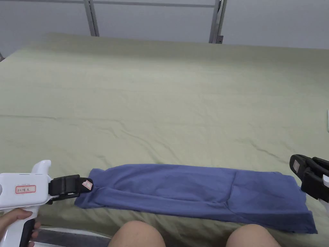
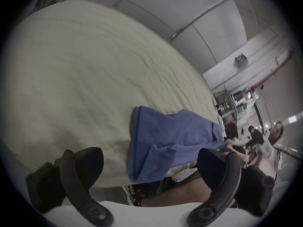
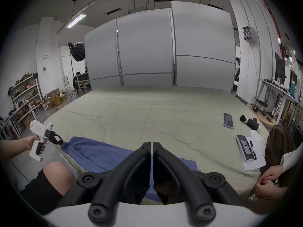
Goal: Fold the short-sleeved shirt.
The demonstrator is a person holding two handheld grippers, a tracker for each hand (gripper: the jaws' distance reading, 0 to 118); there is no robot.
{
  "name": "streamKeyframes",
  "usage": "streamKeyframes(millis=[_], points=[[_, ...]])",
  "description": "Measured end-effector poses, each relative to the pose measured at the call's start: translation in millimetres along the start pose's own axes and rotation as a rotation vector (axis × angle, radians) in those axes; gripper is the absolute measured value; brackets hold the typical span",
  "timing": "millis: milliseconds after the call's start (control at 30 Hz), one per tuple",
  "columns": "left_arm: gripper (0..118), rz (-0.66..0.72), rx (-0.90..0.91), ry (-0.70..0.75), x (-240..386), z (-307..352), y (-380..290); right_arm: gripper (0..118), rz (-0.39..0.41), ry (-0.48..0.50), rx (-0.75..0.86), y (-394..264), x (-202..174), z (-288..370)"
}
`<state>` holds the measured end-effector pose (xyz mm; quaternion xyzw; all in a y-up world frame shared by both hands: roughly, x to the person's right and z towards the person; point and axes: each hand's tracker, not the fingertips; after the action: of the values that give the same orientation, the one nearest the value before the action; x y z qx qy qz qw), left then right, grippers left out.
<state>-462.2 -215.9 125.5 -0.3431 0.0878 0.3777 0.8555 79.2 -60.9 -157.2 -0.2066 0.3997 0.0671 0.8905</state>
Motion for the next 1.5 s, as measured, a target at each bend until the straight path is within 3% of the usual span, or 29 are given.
streamKeyframes(millis=[100, 167, 267, 400, 533, 567, 600, 633, 700, 767, 933, 1133, 1233, 1500], points=[[118, 0.137, -0.008, -0.193, -4.8, -10.3, 6.3, 5, -0.003, 0.019, -0.009, -0.6, 5.6, -10.3], [118, 0.191, -0.093, -0.191, -13.1, -33.3, -9.1, 5, -0.004, 0.032, -0.009, -1.8, 4.3, -14.0], [118, 0.060, -0.016, -0.201, 3.2, -40.5, -7.9, 5, -0.004, 0.038, -0.011, -0.7, 2.7, -16.2], [118, 0.037, -0.024, -0.179, 12.1, -56.6, 0.6, 5, -0.010, 0.045, -0.015, -0.1, -3.0, -20.4], [114, 0.164, -0.024, -0.291, 9.6, -66.3, 3.9, 5, -0.020, 0.055, -0.020, 0.8, -6.6, -26.3], [85, 0.192, -0.029, -0.338, 8.5, -67.5, 2.9, 5, -0.015, 0.056, -0.020, 2.1, -14.0, -25.7], [19, 0.171, -0.018, -0.318, 9.2, -67.4, 1.9, 5, -0.011, 0.059, -0.021, 2.6, -17.7, -26.0], [12, 0.120, -0.009, -0.228, 12.6, -69.6, 1.3, 5, -0.004, 0.063, -0.024, 3.0, -19.8, -27.1], [12, 0.049, -0.051, -0.040, 14.7, -74.7, -4.0, 5, 0.009, 0.064, -0.030, 3.4, -24.8, -28.5], [12, 0.174, -0.030, -0.211, 7.2, -74.2, -9.2, 5, 0.015, 0.065, -0.038, 3.8, -28.1, -29.2], [12, 0.169, 0.015, -0.197, 11.0, -55.5, -4.2, 5, 0.006, 0.065, -0.042, 2.3, -26.3, -28.1], [12, 0.049, 0.049, -0.131, 23.4, -24.9, 23.0, 5, -0.004, 0.058, -0.039, -3.1, -3.8, -29.0], [12, 0.124, 0.121, -0.077, 11.4, -5.5, 37.9, 5, -0.017, 0.057, -0.027, -5.0, 4.8, -24.2], [12, 0.088, 0.024, -0.057, 51.4, 0.4, 48.7, 5, -0.054, 0.052, -0.012, -15.6, 24.2, -17.3]])
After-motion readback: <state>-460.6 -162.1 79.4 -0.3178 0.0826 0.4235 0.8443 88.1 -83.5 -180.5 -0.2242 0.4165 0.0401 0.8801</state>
